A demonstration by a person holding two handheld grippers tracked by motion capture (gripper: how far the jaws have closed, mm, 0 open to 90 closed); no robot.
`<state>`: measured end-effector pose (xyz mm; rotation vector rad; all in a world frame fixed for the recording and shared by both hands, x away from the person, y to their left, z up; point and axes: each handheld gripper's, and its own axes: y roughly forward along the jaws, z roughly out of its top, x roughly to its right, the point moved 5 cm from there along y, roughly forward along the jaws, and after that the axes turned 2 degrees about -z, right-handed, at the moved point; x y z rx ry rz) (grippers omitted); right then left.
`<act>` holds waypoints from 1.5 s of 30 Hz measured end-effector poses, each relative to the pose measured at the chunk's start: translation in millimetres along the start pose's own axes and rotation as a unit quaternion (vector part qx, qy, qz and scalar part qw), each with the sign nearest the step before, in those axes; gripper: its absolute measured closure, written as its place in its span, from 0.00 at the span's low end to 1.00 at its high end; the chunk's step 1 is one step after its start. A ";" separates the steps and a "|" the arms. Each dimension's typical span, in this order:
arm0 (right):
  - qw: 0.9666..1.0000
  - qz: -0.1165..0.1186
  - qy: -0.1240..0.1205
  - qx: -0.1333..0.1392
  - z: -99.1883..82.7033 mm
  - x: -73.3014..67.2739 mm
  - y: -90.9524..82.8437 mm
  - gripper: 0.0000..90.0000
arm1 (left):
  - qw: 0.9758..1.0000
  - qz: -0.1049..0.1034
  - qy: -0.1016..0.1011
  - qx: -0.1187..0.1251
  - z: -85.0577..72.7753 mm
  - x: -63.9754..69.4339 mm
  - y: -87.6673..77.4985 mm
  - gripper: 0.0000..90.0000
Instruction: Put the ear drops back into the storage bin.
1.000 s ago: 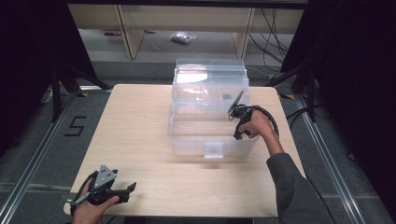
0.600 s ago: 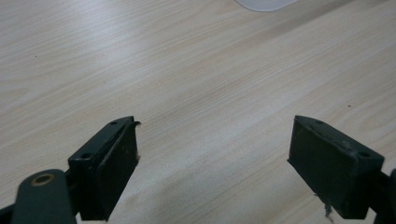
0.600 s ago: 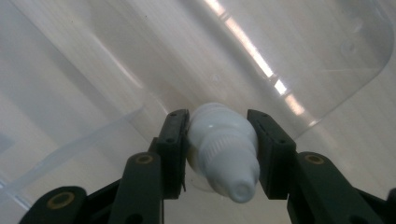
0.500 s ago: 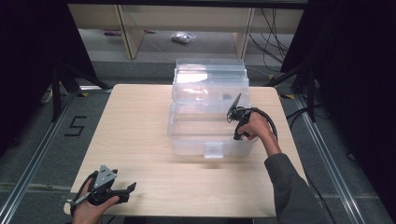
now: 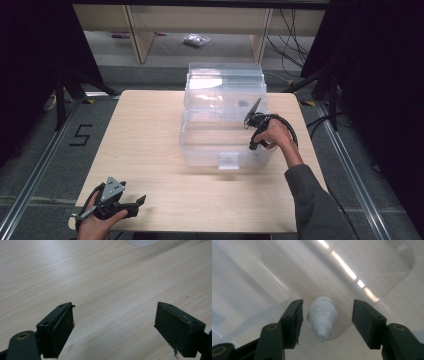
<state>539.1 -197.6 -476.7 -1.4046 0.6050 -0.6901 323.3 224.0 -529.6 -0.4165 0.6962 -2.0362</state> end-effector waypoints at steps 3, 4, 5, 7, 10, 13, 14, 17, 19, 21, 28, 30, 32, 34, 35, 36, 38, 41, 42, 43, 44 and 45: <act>1.000 -0.002 0.014 0.023 0.7 1.3 -12.9 0.42 | 1.000 -0.001 0.000 0.003 0.1 -0.4 0.4 0.17; 1.000 -0.002 0.014 0.023 0.7 1.3 -12.9 0.42 | 1.000 0.000 -0.001 0.003 0.2 -0.3 0.5 0.17; 1.000 -0.004 0.011 0.028 0.6 1.6 -14.7 0.41 | 1.000 -0.001 0.000 0.006 0.1 -0.2 0.9 0.17; 0.999 -0.010 0.008 0.037 0.8 2.3 -18.3 0.40 | 1.000 -0.002 -0.001 0.006 0.0 0.1 1.1 0.17; 0.998 -0.011 0.003 0.058 1.7 1.8 -23.7 0.39 | 1.000 0.000 0.001 0.004 0.0 -0.5 0.7 0.17; 0.997 -0.017 -0.009 0.078 3.0 1.6 -28.6 0.37 | 1.000 0.000 0.001 0.002 0.0 -0.5 0.5 0.17; 0.996 -0.010 -0.003 0.086 3.6 -1.0 -31.5 0.37 | 1.000 0.000 0.001 0.002 0.0 -0.6 0.5 0.17; 0.995 -0.012 -0.006 0.098 3.4 -3.1 -35.2 0.35 | 1.000 0.000 0.000 0.002 -0.1 0.0 0.6 0.17; 0.994 -0.011 -0.002 0.107 3.2 -6.3 -40.2 0.33 | 1.000 0.000 0.001 0.005 0.0 -0.6 0.9 0.17; 0.993 -0.010 -0.002 0.113 3.1 -8.4 -41.8 0.32 | 1.000 0.000 0.001 0.002 -0.1 -0.1 0.5 0.17; 0.991 -0.012 0.005 0.132 2.6 -13.2 -45.7 0.28 | 1.000 -0.001 -0.001 0.005 0.1 0.5 0.8 0.17; 0.990 -0.011 0.005 0.137 2.6 -14.4 -46.0 0.28 | 1.000 0.000 0.000 0.005 0.2 0.1 0.5 0.17; 0.990 -0.013 0.005 0.143 1.9 -17.3 -48.8 0.28 | 1.000 -0.001 -0.001 0.006 0.1 0.4 1.1 0.17; 0.989 -0.014 0.003 0.145 1.9 -18.3 -49.9 0.28 | 1.000 0.000 0.002 0.001 0.1 -0.4 0.6 0.17; 0.989 -0.011 0.005 0.145 1.8 -20.3 -51.2 0.28 | 1.000 0.001 0.005 -0.001 0.0 -1.3 0.5 0.17; 0.988 -0.011 -0.001 0.153 2.3 -20.8 -52.5 0.28 | 1.000 0.000 0.002 0.001 0.1 -0.9 0.9 0.17; 0.988 -0.010 0.001 0.152 1.2 -23.5 -54.7 0.28 | 1.000 0.000 -0.001 0.004 0.1 0.3 0.5 0.17; 0.987 -0.011 0.000 0.160 -0.3 -26.2 -58.1 0.28 | 1.000 0.000 -0.001 0.007 0.3 0.4 0.5 0.17; 0.987 -0.011 0.000 0.160 -0.3 -26.2 -58.1 0.28 | 1.000 0.000 -0.001 0.006 0.3 0.4 0.6 0.17; 0.987 -0.011 -0.006 0.163 -0.2 -26.1 -58.6 0.28 | 1.000 -0.001 -0.001 0.006 0.2 0.5 0.9 0.17; 0.986 -0.015 -0.012 0.167 -0.3 -25.0 -59.4 0.27 | 1.000 0.000 -0.001 0.006 0.2 0.4 0.9 0.17; 0.986 -0.013 -0.008 0.164 -1.4 -26.5 -60.6 0.27 | 1.000 0.000 -0.001 0.007 0.4 0.0 0.7 0.17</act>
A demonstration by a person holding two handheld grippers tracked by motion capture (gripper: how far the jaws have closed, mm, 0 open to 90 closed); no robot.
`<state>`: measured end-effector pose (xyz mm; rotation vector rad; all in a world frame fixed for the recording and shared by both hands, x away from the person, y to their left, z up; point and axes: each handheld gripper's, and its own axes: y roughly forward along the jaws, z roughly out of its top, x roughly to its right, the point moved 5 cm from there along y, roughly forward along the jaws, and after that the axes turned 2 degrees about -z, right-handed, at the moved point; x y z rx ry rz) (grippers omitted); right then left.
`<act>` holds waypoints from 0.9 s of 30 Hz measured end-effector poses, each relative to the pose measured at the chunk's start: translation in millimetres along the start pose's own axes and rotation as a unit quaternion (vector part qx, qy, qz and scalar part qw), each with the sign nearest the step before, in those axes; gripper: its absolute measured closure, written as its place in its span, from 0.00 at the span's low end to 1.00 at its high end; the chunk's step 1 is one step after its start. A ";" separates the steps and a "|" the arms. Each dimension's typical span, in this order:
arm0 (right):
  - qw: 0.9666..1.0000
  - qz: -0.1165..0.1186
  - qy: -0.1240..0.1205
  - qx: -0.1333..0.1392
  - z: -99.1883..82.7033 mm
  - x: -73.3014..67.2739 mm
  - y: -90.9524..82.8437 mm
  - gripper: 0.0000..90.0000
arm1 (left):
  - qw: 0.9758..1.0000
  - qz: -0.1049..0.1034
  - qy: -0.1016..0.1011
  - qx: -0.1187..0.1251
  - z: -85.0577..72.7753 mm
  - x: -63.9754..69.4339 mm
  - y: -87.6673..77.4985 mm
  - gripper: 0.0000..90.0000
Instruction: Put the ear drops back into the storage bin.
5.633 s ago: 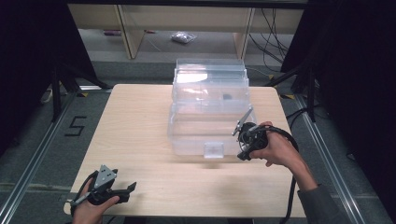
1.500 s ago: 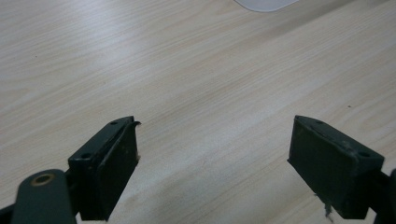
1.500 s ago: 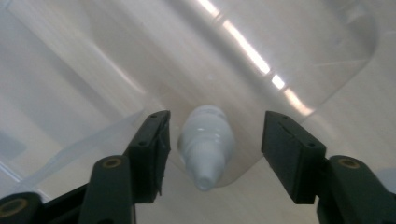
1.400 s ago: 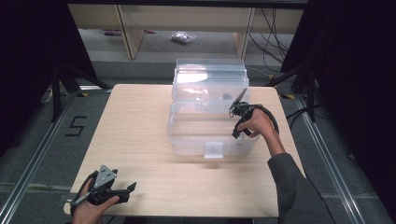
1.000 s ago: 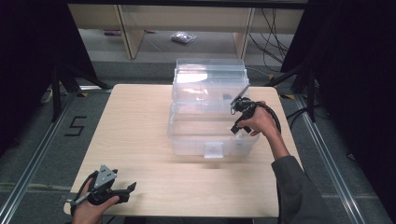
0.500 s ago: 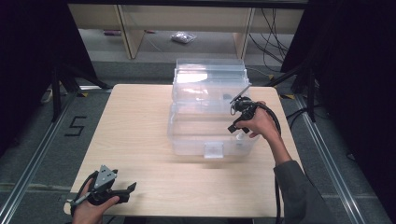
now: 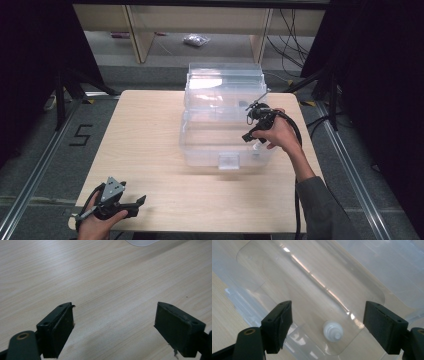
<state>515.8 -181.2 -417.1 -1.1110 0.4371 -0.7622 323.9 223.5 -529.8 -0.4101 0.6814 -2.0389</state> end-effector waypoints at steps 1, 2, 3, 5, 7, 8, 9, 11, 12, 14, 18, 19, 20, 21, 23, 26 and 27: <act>1.000 0.000 0.000 0.000 0.0 0.0 0.0 0.27 | 1.000 0.000 0.000 0.000 0.0 0.0 0.0 0.17; 1.000 0.000 0.010 0.000 -1.1 -0.9 -1.1 0.27 | 1.000 0.000 0.000 -0.001 -0.1 0.0 -0.2 0.17; 1.000 -0.001 -0.002 0.006 -0.8 0.3 -1.1 0.27 | 1.000 -0.001 0.000 -0.002 0.0 0.3 0.0 0.17; 1.000 -0.002 -0.008 0.013 -1.0 0.7 -1.0 0.27 | 1.000 0.000 0.001 -0.002 0.0 0.1 -0.1 0.17; 1.000 0.002 0.010 0.007 -3.4 -2.1 -2.2 0.27 | 1.000 -0.001 -0.001 0.001 0.1 0.3 -0.2 0.17; 1.000 0.003 0.011 0.019 -5.8 -4.4 -2.6 0.27 | 1.000 -0.001 -0.001 0.001 0.0 0.2 -0.1 0.17; 1.000 0.003 0.011 0.019 -5.8 -4.4 -2.6 0.27 | 1.000 0.000 0.000 0.001 0.0 0.1 0.0 0.17; 1.000 0.005 0.016 0.020 -8.4 -6.4 -3.2 0.27 | 1.000 -0.001 0.000 -0.002 0.1 0.2 -0.2 0.17; 0.999 0.008 -0.001 0.031 -8.8 -5.6 -2.2 0.27 | 1.000 -0.001 -0.001 0.000 0.0 0.7 -0.2 0.17; 0.999 0.014 0.017 0.028 -12.4 -9.5 -2.8 0.27 | 1.000 -0.002 0.000 0.000 0.0 0.4 -0.1 0.17; 0.999 0.014 0.018 0.035 -17.4 -12.3 -1.8 0.26 | 1.000 -0.001 -0.005 0.001 0.3 0.5 0.4 0.17; 0.999 0.017 0.018 0.041 -18.5 -14.4 -1.3 0.26 | 1.000 -0.001 -0.001 -0.003 0.0 -0.3 0.0 0.17; 0.999 0.014 0.019 0.040 -20.2 -15.6 -1.0 0.26 | 1.000 -0.002 -0.001 -0.003 0.0 -0.3 0.0 0.17; 0.999 0.013 0.018 0.039 -22.0 -17.3 -1.1 0.26 | 1.000 -0.002 -0.001 -0.001 0.0 -0.2 -0.2 0.17; 0.999 0.012 0.019 0.041 -24.8 -20.2 -1.5 0.26 | 1.000 -0.002 -0.001 0.001 0.0 0.1 -0.5 0.17; 0.999 0.009 0.016 0.050 -29.3 -23.7 -4.5 0.26 | 1.000 -0.002 -0.001 0.000 -0.1 0.1 0.1 0.17; 0.998 0.010 0.005 0.062 -30.7 -24.2 -4.9 0.26 | 1.000 -0.002 -0.001 0.000 -0.1 0.3 0.1 0.17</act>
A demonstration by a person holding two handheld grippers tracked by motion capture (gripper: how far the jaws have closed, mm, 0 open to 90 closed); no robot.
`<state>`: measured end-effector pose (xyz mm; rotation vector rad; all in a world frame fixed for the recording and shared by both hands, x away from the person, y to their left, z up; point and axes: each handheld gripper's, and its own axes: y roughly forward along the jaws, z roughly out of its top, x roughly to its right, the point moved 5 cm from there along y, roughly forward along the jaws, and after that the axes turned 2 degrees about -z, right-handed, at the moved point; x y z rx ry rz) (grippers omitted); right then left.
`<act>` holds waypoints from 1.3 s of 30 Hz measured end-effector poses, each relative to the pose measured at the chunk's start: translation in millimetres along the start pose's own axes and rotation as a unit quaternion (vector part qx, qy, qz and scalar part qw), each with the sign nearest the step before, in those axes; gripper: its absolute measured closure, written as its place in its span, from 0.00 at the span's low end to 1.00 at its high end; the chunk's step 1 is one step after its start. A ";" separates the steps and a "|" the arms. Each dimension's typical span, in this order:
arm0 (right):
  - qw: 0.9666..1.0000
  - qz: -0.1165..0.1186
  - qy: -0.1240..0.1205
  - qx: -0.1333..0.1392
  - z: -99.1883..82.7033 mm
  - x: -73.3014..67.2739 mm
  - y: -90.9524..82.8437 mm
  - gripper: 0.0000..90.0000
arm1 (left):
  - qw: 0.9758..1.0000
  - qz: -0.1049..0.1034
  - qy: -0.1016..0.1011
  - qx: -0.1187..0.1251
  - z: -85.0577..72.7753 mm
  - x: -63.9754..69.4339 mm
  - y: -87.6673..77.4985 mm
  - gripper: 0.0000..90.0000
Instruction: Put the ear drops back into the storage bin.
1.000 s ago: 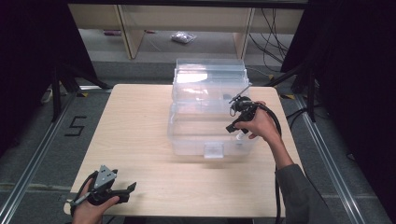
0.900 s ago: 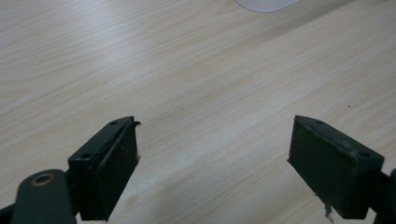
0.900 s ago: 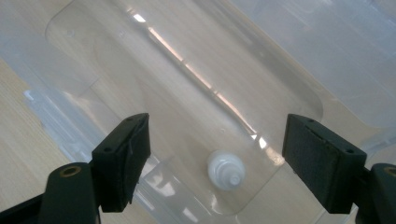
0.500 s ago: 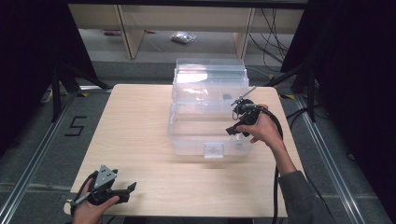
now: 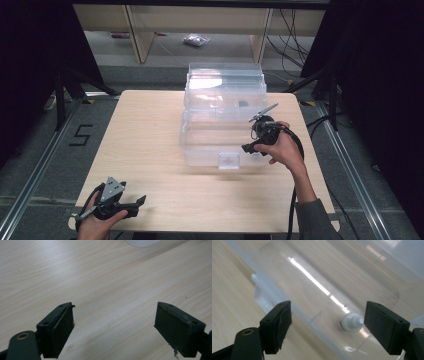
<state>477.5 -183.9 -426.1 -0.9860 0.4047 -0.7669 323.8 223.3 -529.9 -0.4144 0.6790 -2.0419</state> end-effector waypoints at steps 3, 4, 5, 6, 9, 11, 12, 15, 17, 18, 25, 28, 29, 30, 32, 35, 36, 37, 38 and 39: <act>1.000 -0.004 0.003 -0.010 -4.3 -3.7 -5.7 0.26 | 1.000 -0.001 -0.001 0.002 0.2 0.5 -0.3 0.17; 1.000 -0.004 0.004 -0.010 -4.8 -4.9 -7.9 0.26 | 1.000 0.000 0.000 0.002 0.2 0.3 -0.4 0.17; 1.000 -0.006 0.012 -0.008 -4.8 -6.5 -9.5 0.26 | 1.000 0.000 0.000 0.002 0.2 0.5 -0.4 0.17; 1.000 -0.008 0.010 -0.009 -5.4 -6.4 -9.5 0.25 | 1.000 -0.001 0.000 0.001 0.2 0.7 -0.4 0.17; 1.000 -0.006 0.004 -0.009 -6.9 -5.6 -8.9 0.26 | 1.000 -0.001 0.009 -0.007 -0.4 -0.4 -1.8 0.17; 1.000 -0.004 0.009 -0.005 -7.7 -5.4 -8.7 0.25 | 1.000 -0.001 0.015 -0.012 -0.8 -1.1 -2.8 0.17; 1.000 -0.003 0.004 -0.005 -8.8 -4.0 -8.5 0.25 | 1.000 0.000 0.006 -0.004 -0.3 0.4 -1.7 0.17; 1.000 0.003 0.011 -0.004 -13.0 -5.9 -9.4 0.25 | 1.000 0.000 0.018 -0.013 -0.7 -1.1 -3.2 0.17; 1.000 0.007 0.012 -0.004 -14.0 -6.5 -9.7 0.25 | 1.000 0.001 0.015 -0.009 -0.5 -0.4 -2.5 0.17; 1.000 0.004 0.006 -0.001 -15.9 -6.5 -10.2 0.25 | 1.000 0.002 0.011 -0.005 -0.3 0.1 -1.9 0.17; 1.000 0.012 0.008 -0.002 -23.0 -12.8 -13.5 0.25 | 1.000 -0.002 0.007 -0.001 0.2 0.5 -1.9 0.17; 1.000 0.010 0.002 -0.001 -25.9 -15.8 -14.5 0.25 | 1.000 -0.003 0.010 -0.001 -0.2 0.7 -1.8 0.17; 1.000 0.012 0.008 -0.004 -27.4 -18.8 -15.7 0.25 | 1.000 -0.003 0.010 0.000 -0.2 0.6 -1.9 0.17; 1.000 0.010 0.003 -0.002 -28.4 -18.7 -16.0 0.25 | 1.000 -0.002 0.007 -0.001 0.0 0.7 -1.9 0.17; 1.000 0.007 -0.002 -0.002 -32.1 -20.6 -16.5 0.25 | 1.000 -0.002 0.007 0.000 0.0 0.7 -1.9 0.17; 1.000 0.013 -0.014 0.006 -37.8 -22.1 -16.8 0.25 | 1.000 -0.001 0.007 -0.001 0.0 0.8 -1.8 0.17; 1.000 0.014 -0.005 0.002 -40.6 -23.8 -18.5 0.25 | 1.000 0.002 0.008 -0.003 0.1 0.6 -2.4 0.17; 1.000 0.017 -0.004 0.004 -44.0 -24.3 -20.0 0.25 | 1.000 0.002 0.008 -0.003 0.1 0.8 -2.3 0.17; 1.000 0.015 -0.008 0.008 -45.5 -23.7 -20.1 0.25 | 1.000 -0.002 0.008 0.001 0.0 0.9 -1.4 0.17; 1.000 0.017 -0.002 0.005 -49.1 -25.4 -21.9 0.25 | 1.000 -0.001 0.007 0.000 0.0 0.9 -1.5 0.17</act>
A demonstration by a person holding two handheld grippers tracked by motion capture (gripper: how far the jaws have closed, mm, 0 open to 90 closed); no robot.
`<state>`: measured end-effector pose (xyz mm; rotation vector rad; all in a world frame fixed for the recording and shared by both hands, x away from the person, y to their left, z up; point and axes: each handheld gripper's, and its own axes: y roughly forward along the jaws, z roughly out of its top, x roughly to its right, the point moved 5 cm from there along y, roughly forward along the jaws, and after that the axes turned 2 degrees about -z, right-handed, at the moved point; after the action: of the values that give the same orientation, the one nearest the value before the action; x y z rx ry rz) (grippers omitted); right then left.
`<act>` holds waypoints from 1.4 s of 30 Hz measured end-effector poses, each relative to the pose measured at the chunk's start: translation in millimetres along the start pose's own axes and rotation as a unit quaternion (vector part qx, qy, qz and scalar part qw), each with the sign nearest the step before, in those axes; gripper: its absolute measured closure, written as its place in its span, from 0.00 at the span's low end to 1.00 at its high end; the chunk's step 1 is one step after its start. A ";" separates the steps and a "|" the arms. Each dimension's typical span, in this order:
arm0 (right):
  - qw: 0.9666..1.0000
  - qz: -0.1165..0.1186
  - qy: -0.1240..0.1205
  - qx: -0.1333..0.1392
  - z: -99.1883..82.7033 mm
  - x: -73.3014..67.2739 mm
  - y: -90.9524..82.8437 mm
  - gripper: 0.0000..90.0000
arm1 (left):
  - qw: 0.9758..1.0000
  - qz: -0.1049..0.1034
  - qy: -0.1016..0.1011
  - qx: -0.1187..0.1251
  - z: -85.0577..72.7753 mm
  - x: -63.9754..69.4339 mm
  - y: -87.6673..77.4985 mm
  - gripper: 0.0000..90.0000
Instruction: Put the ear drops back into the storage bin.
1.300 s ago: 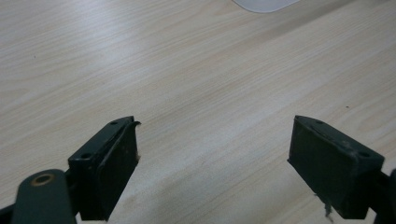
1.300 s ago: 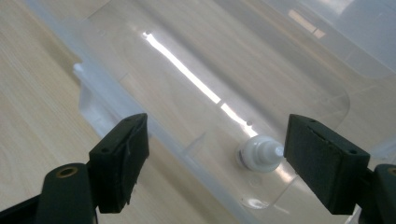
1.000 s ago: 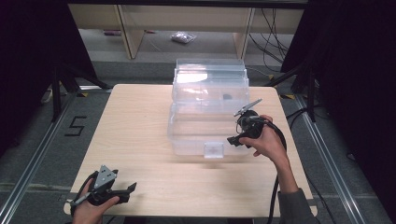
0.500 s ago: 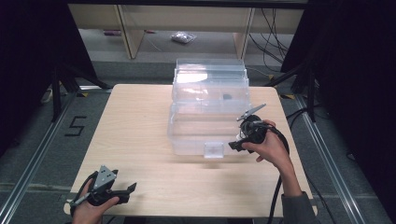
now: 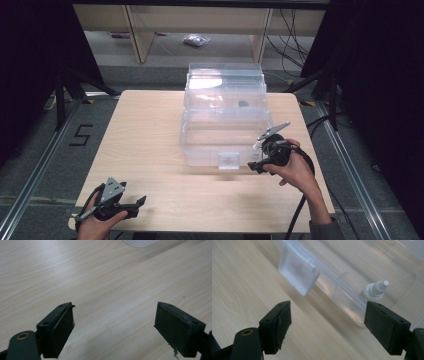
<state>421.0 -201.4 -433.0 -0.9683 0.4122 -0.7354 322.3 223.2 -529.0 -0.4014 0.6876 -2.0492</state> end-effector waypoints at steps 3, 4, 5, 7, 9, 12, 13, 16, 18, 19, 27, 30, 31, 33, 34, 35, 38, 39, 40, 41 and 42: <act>1.000 0.000 0.012 -0.002 -8.2 -3.4 -3.0 0.25 | 1.000 0.000 0.000 0.001 0.1 -0.1 0.2 0.17; 1.000 0.007 0.006 0.003 -9.6 -3.7 -4.1 0.25 | 1.000 0.001 0.001 0.001 -0.1 0.0 0.3 0.17; 1.000 0.012 0.001 0.004 -12.1 -4.5 -4.5 0.25 | 1.000 0.005 0.006 -0.006 -0.7 -1.6 0.2 0.17; 1.000 0.017 -0.004 0.002 -16.5 -7.0 -4.9 0.25 | 1.000 0.002 0.005 -0.006 -0.2 -0.9 -0.7 0.17; 1.000 0.014 0.002 0.001 -20.3 -8.4 -4.4 0.25 | 1.000 0.001 0.002 0.000 -0.2 -0.3 0.3 0.17; 1.000 0.013 0.013 -0.002 -24.9 -10.2 -4.0 0.25 | 1.000 0.002 0.004 -0.005 -0.2 -0.9 -0.5 0.17; 1.000 0.015 0.010 -0.001 -25.9 -10.4 -3.7 0.25 | 1.000 0.002 0.002 -0.002 0.0 -0.5 -0.2 0.17; 1.000 0.018 0.009 0.006 -28.8 -12.2 -2.4 0.25 | 1.000 0.006 0.006 -0.005 -0.7 -1.5 0.2 0.17; 1.000 0.019 0.008 0.012 -30.0 -12.6 -2.0 0.25 | 1.000 0.001 0.000 0.000 0.0 0.0 0.0 0.17; 1.000 0.019 0.003 0.015 -30.5 -12.7 -1.2 0.25 | 1.000 0.001 0.002 0.000 -0.2 -0.3 0.2 0.17; 1.000 0.026 0.010 0.014 -38.2 -19.8 3.6 0.24 | 1.000 0.005 0.005 -0.005 -0.8 -1.3 0.3 0.17; 1.000 0.022 0.001 0.022 -40.6 -20.2 8.8 0.24 | 1.000 0.001 0.006 -0.004 -0.3 -0.3 -0.9 0.17; 1.000 0.025 -0.001 0.017 -42.2 -20.3 9.2 0.24 | 1.000 0.005 0.005 -0.007 -0.4 0.1 -1.6 0.17; 0.999 0.030 -0.001 0.017 -44.4 -21.5 11.6 0.24 | 1.000 0.001 0.004 -0.003 -0.2 -0.2 -0.7 0.17; 1.000 0.014 0.007 0.013 -45.8 -20.3 14.3 0.24 | 1.000 0.003 0.004 -0.001 -0.3 -0.6 0.0 0.17; 1.000 0.019 -0.003 0.021 -46.4 -20.5 15.4 0.24 | 1.000 0.001 0.005 -0.003 -0.2 -0.2 -0.7 0.17; 1.000 0.018 0.000 0.024 -49.3 -21.5 17.8 0.24 | 1.000 0.003 0.005 -0.005 -0.3 0.1 -1.0 0.17; 0.999 0.021 -0.007 0.028 -49.9 -21.4 17.8 0.24 | 1.000 0.001 0.004 -0.002 -0.1 0.1 -0.6 0.17; 1.000 0.013 -0.005 0.028 -51.5 -20.6 19.6 0.24 | 1.000 0.002 0.005 -0.003 -0.2 0.1 -0.7 0.17; 1.000 0.015 -0.002 0.026 -52.3 -21.3 19.9 0.24 | 1.000 0.002 -0.001 0.001 0.0 1.4 -0.3 0.17; 0.999 0.014 -0.018 0.035 -52.8 -19.7 21.5 0.24 | 1.000 0.002 0.000 0.001 0.0 1.5 -0.4 0.17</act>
<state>382.9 -210.7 -478.8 -0.9058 0.3657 -0.7011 321.3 222.1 -528.7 -0.4004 0.6861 -2.0460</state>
